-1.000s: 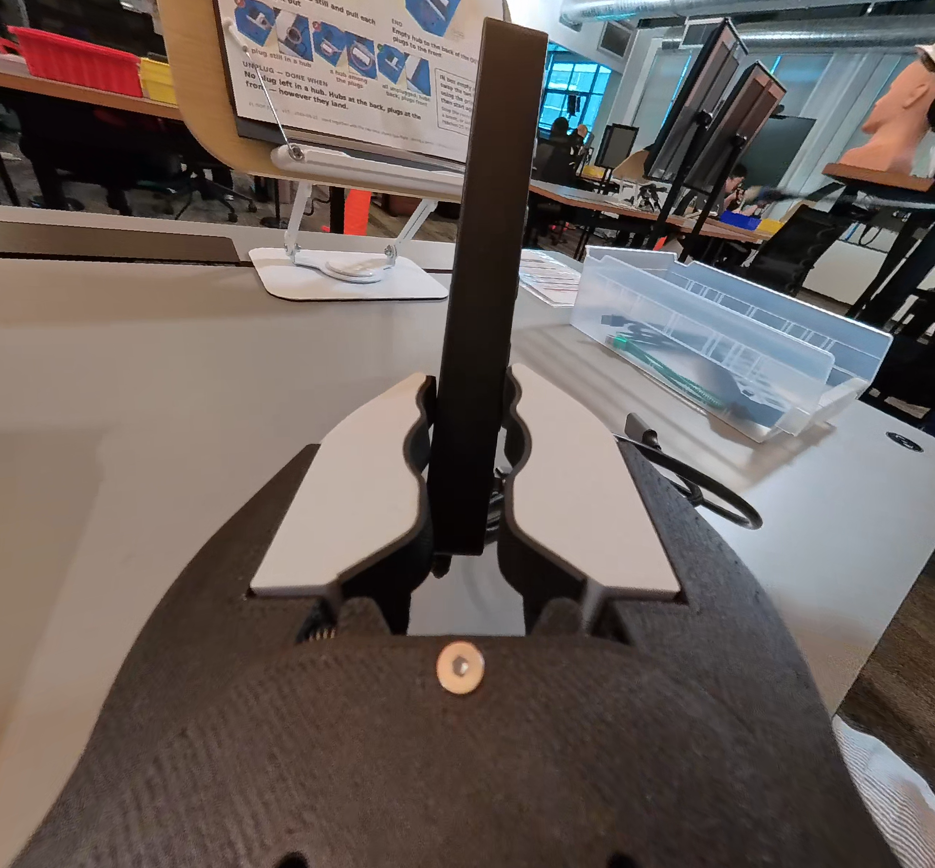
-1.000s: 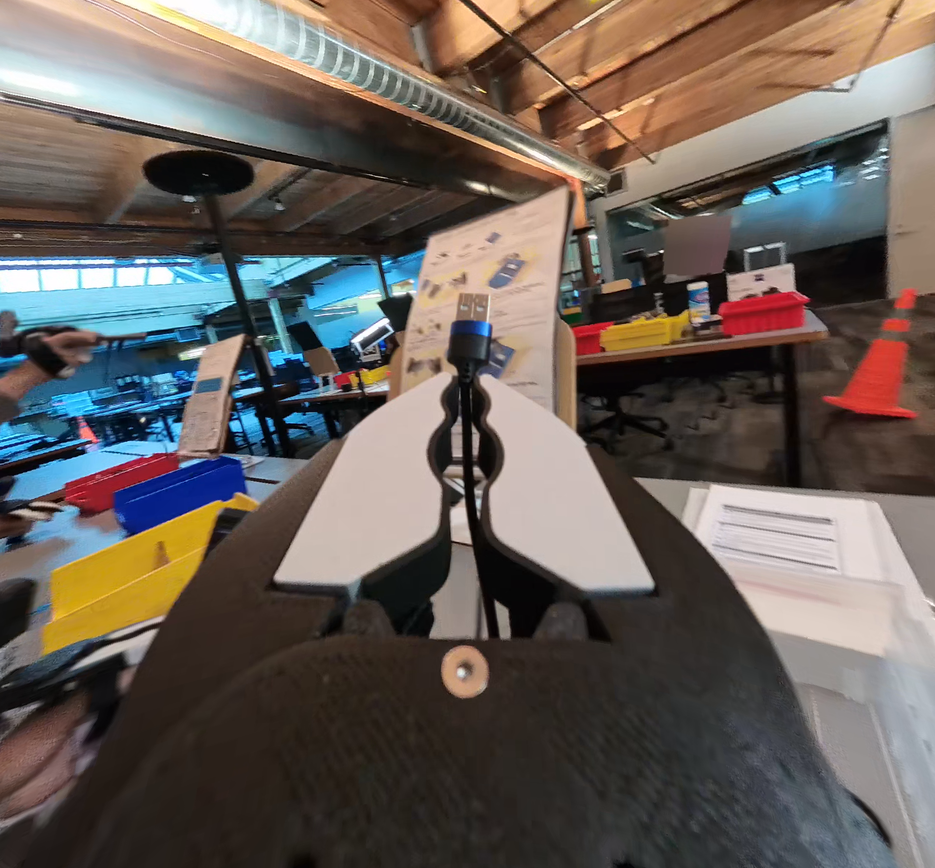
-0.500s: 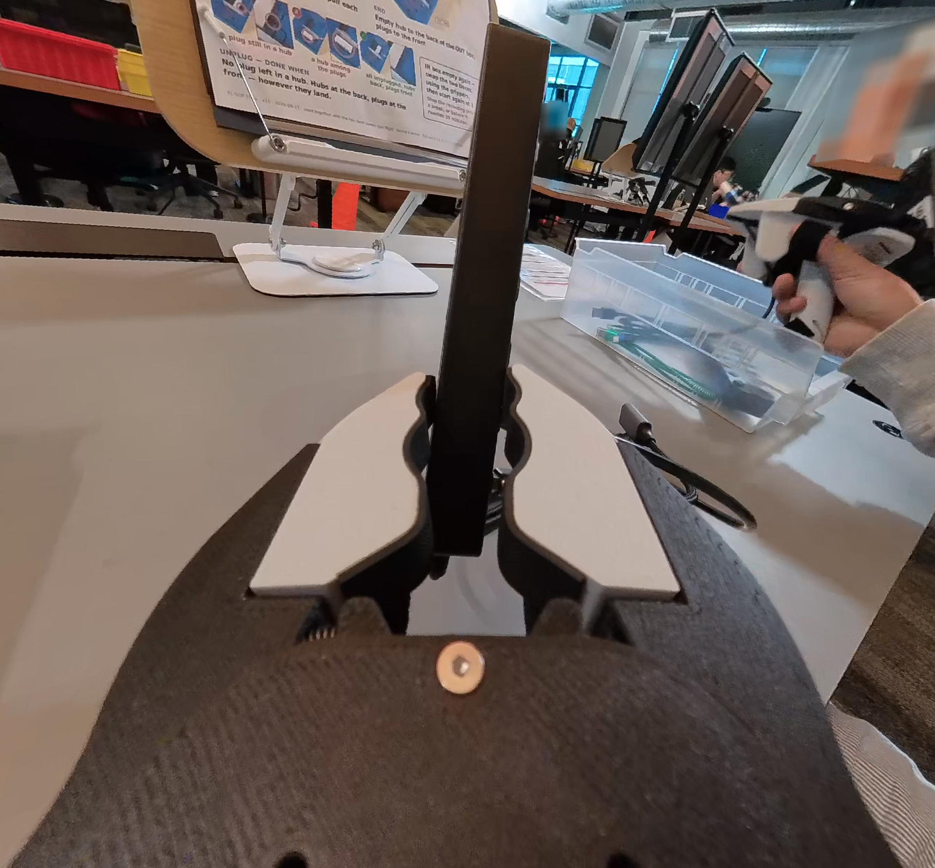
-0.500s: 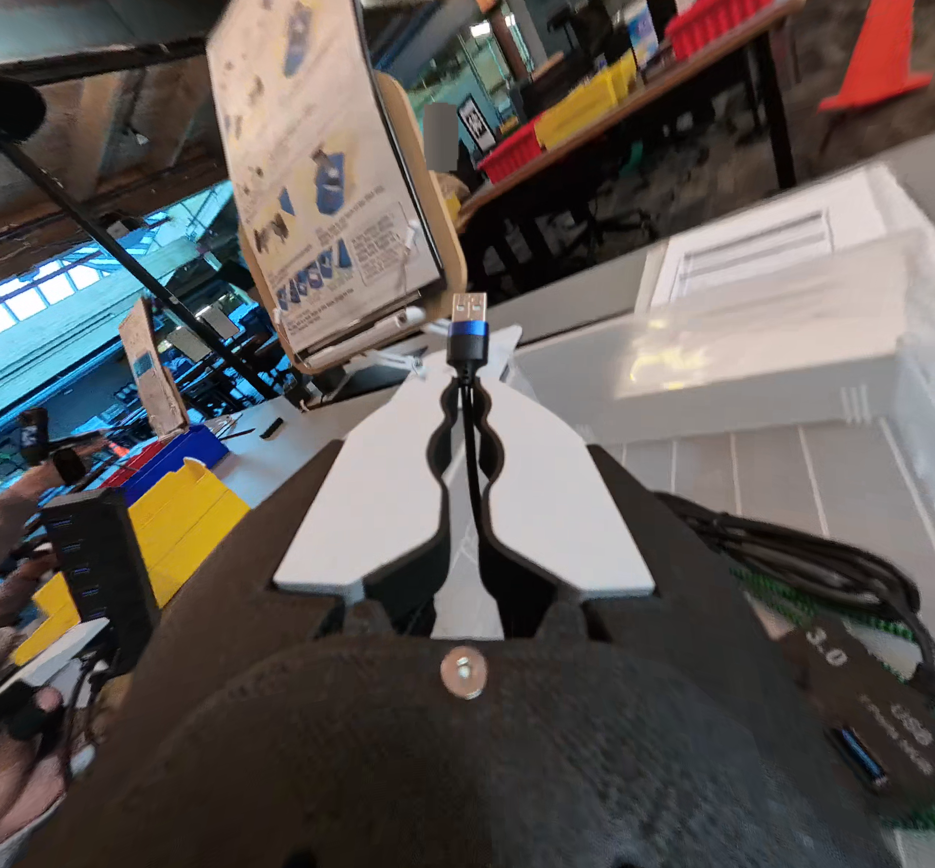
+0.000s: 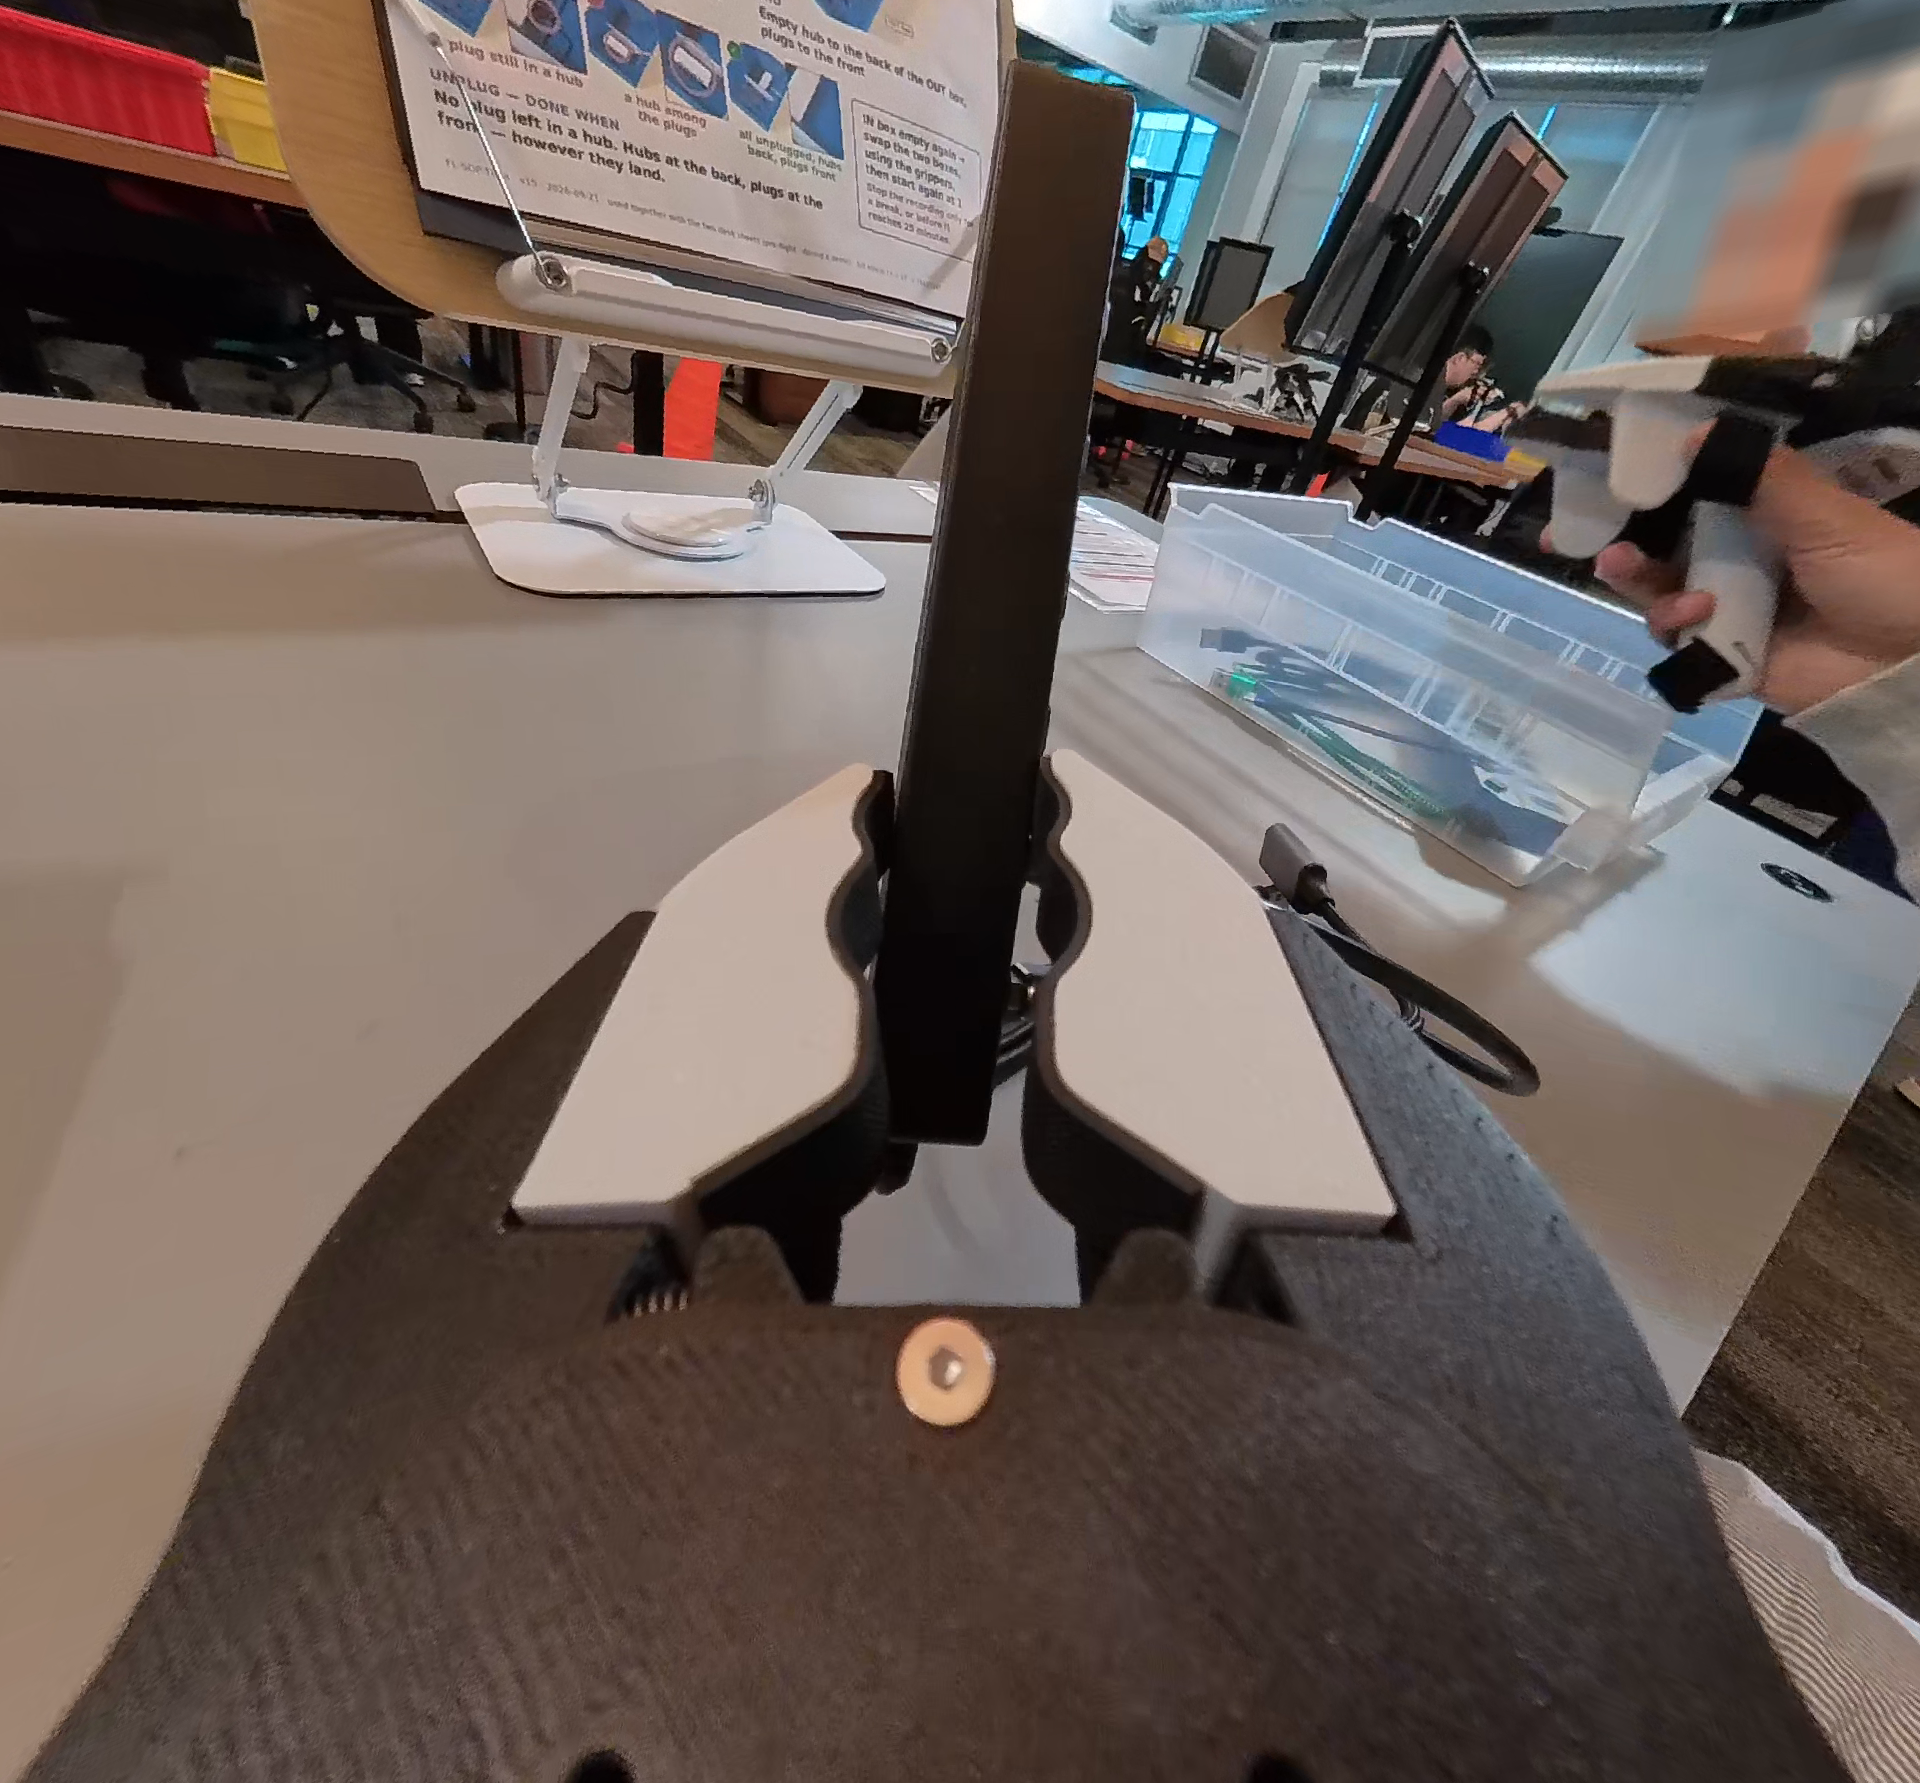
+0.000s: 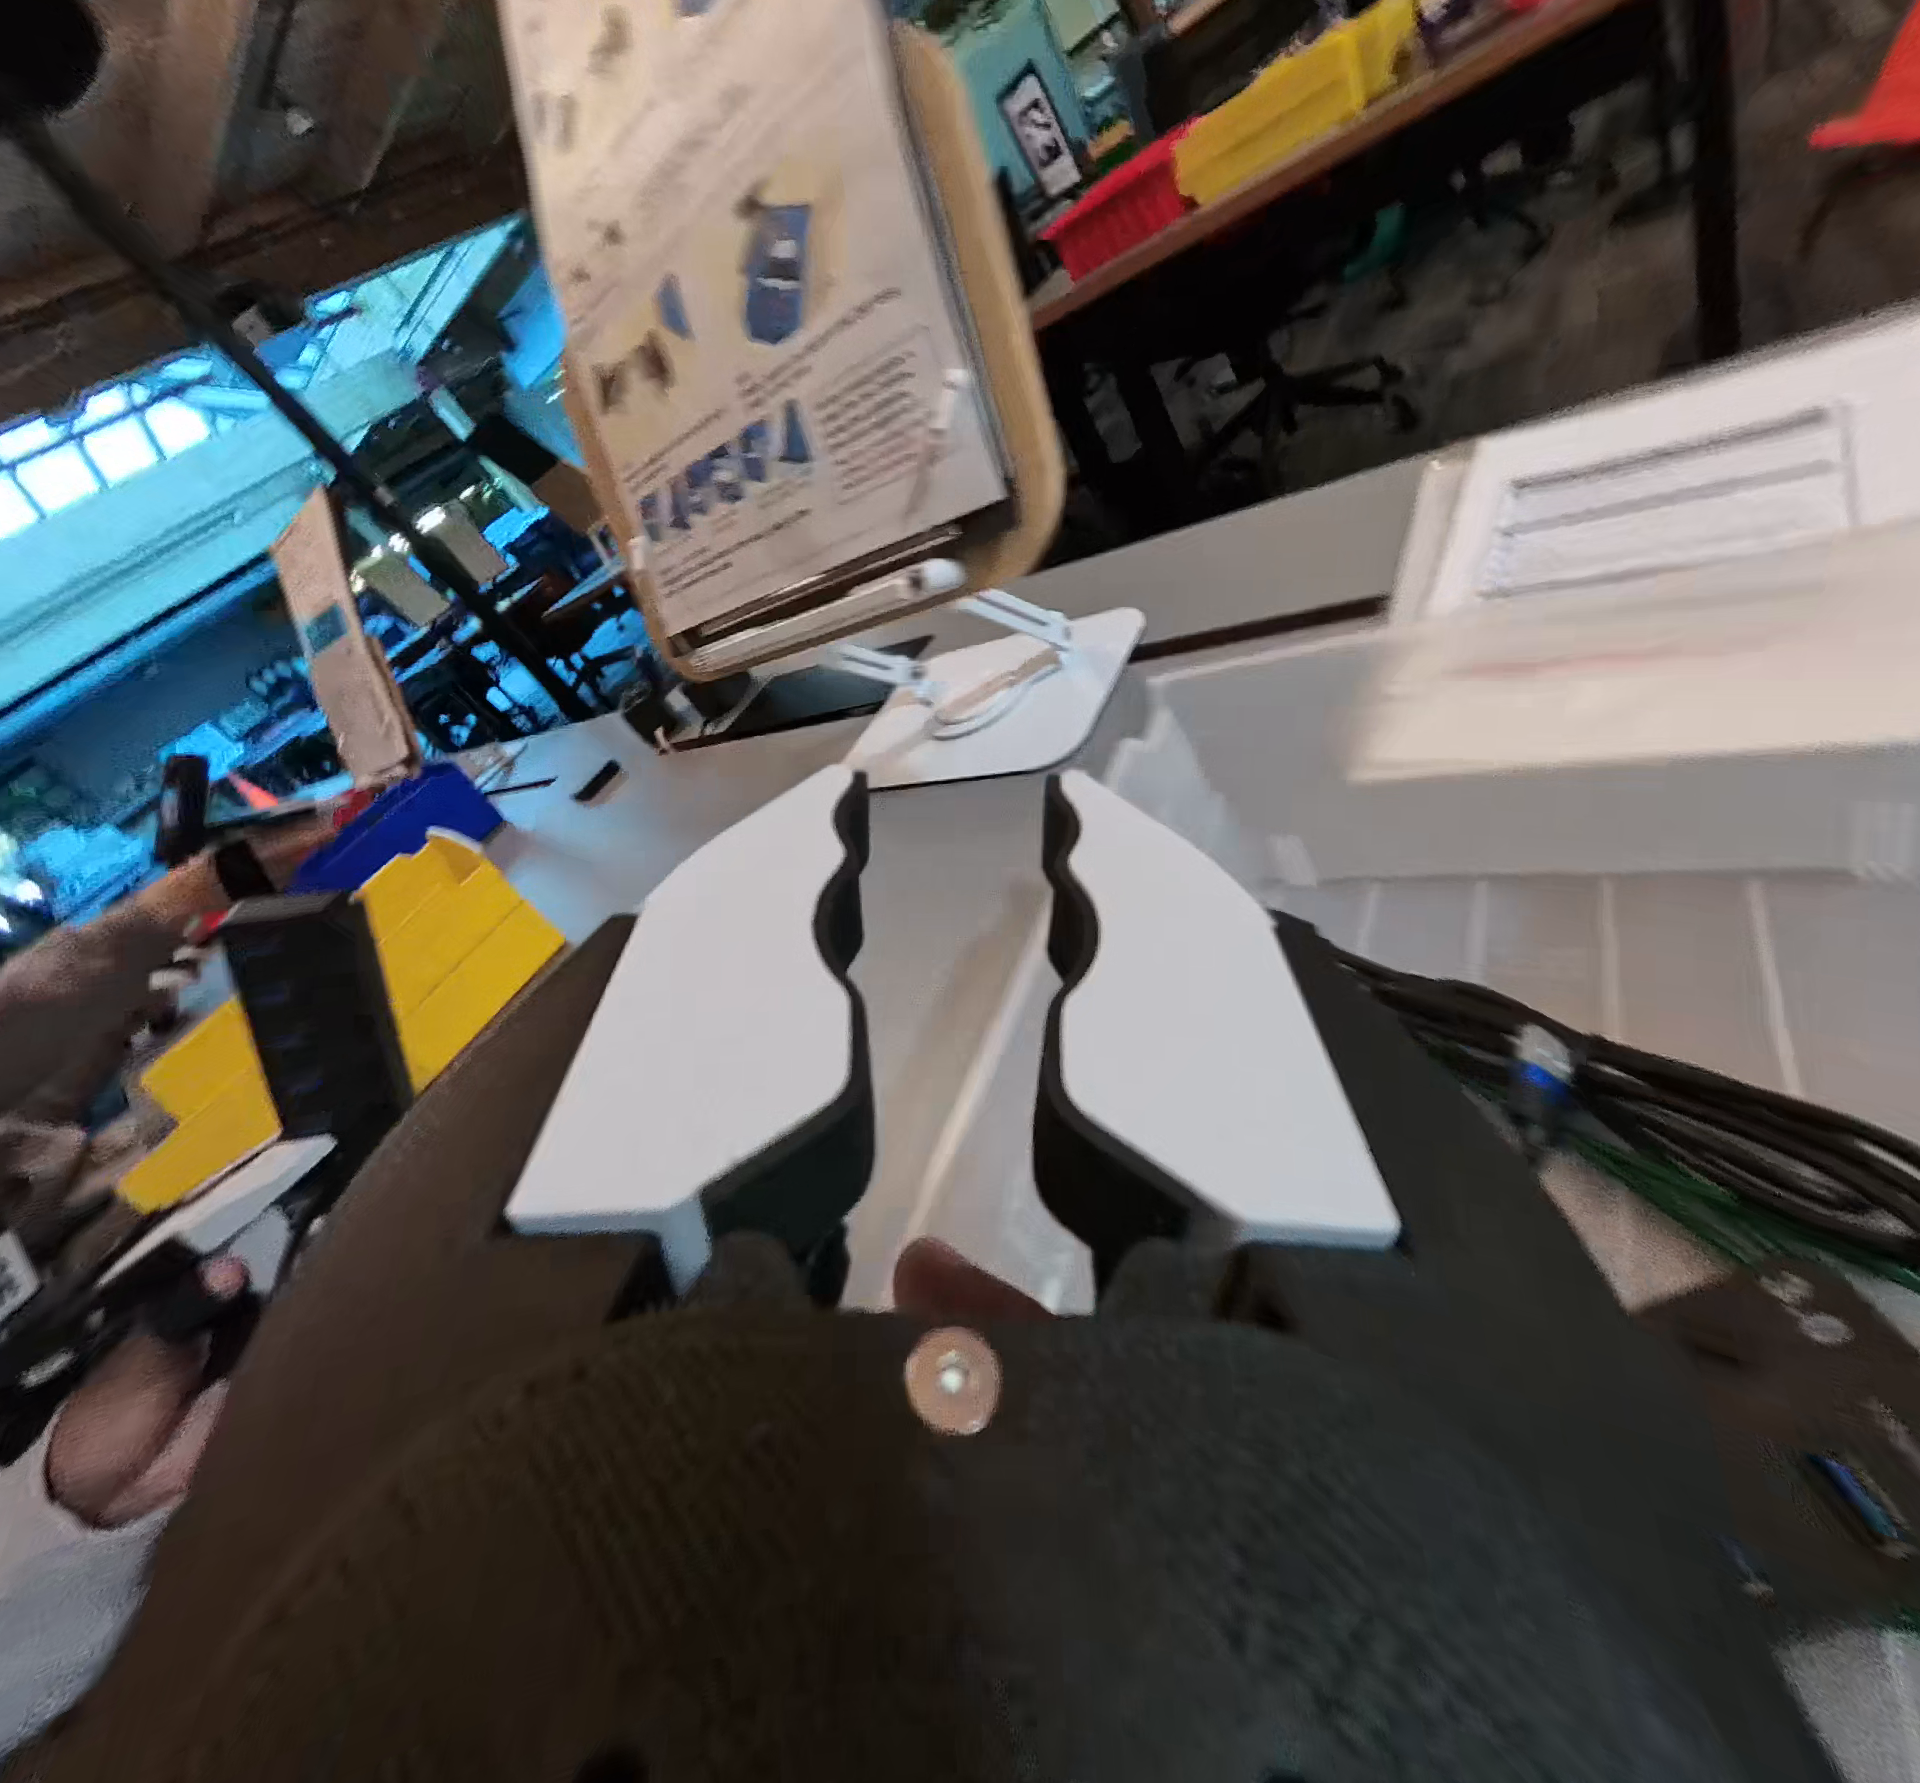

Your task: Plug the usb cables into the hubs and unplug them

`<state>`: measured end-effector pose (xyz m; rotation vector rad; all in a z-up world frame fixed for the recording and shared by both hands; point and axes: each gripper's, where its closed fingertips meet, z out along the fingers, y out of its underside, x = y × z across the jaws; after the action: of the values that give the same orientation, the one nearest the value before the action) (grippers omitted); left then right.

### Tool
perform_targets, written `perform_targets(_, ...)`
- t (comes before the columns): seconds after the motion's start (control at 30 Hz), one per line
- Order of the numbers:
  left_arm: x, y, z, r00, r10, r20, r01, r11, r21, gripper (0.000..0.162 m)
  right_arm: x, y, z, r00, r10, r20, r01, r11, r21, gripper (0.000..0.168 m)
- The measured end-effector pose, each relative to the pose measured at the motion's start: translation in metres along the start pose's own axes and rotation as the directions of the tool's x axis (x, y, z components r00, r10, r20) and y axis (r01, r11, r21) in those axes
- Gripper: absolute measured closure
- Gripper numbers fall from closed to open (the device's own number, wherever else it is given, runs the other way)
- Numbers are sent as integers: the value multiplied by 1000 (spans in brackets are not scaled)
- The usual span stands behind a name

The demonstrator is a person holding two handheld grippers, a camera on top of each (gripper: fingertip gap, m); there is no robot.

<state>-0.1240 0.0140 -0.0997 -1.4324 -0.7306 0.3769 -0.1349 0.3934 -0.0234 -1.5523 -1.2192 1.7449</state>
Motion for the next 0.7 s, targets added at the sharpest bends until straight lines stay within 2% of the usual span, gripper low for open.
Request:
perform_targets(0.1, 0, 0, 0, 1000, -7, -1, 7, 1000, 1, 135, -65, 14, 0, 987, -127, 96, 129, 992, -7, 138)
perform_targets(0.17, -1, 0, 0, 1000, -23, -4, 23, 1000, 3, 135, -115, 46, 4, 967, -165, 196, 172, 985, -16, 140)
perform_targets(0.3, 2, 0, -1, 999, -32, -21, 33, 999, 9, 135, -204, 148, 17, 905, -120, 407, 179, 978, -110, 143)
perform_targets(0.4, 7, 1, -1, 999, -22, -35, 22, 1000, 7, 135, -251, 222, 22, 859, -26, 511, 196, 939, -282, 141)
perform_targets(0.47, 12, 3, -1, 999, -9, -47, 9, 1000, 2, 135, -269, 245, 23, 833, -48, 551, 263, 911, -318, 139)
perform_targets(0.57, 25, 6, 0, 997, 53, -62, -53, 999, 0, 135, -269, 262, 25, 815, -164, 556, 393, 862, -321, 144)
perform_targets(0.63, 38, 8, 0, 991, 97, -91, -98, 995, 0, 135, -264, 268, 25, 824, -161, 544, 395, 850, -347, 149)
perform_targets(0.7, 52, 11, 1, 982, 139, -129, -141, 990, -3, 135, -261, 268, 24, 835, -95, 542, 341, 863, -373, 154)
